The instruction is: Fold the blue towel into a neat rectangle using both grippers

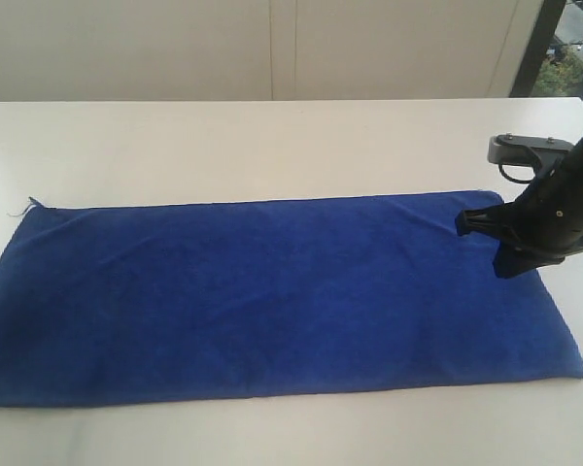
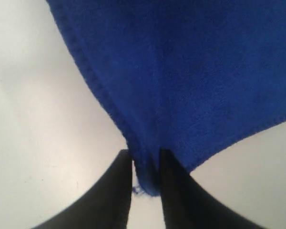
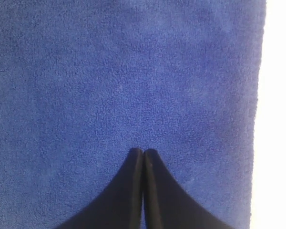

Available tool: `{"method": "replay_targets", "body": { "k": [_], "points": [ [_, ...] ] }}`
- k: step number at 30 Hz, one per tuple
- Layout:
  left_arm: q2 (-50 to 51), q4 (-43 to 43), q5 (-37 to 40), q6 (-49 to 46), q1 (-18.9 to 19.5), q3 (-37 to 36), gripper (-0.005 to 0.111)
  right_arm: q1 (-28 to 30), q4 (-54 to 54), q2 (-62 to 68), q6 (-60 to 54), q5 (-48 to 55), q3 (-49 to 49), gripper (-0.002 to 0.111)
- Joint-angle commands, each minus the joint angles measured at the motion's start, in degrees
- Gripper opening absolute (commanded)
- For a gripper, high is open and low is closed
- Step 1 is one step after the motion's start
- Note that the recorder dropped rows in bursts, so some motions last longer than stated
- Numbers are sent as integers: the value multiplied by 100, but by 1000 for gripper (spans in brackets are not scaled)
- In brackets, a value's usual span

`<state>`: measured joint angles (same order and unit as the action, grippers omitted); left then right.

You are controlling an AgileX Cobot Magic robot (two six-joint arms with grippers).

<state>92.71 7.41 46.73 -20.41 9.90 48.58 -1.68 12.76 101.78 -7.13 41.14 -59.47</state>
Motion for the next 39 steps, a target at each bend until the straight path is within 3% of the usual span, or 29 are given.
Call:
{"method": "replay_targets", "body": {
  "k": [1, 8, 14, 16, 23, 39],
  "points": [
    [-1, 63, 26, 32, -35, 6, 48, -13, -21, -48, -62, -13, 26, 0],
    [-22, 63, 51, 32, -35, 67, 52, -13, -21, -79, -62, -41, 7, 0],
    [-185, 218, 133, 272, -35, 364, 51, -13, -65, -459, -72, -648, -82, 0],
    [-269, 393, 133, 272, -35, 415, 45, -13, -65, -503, -72, -699, -199, 0],
    [-625, 714, -15, 272, -35, 425, 0, 0, -171, -91, -72, -278, -1014, 0],
    [-2432, 1234, -279, 272, -35, 393, 0, 154, -714, 1731, -8, -442, -2404, 0]
  ]
}}
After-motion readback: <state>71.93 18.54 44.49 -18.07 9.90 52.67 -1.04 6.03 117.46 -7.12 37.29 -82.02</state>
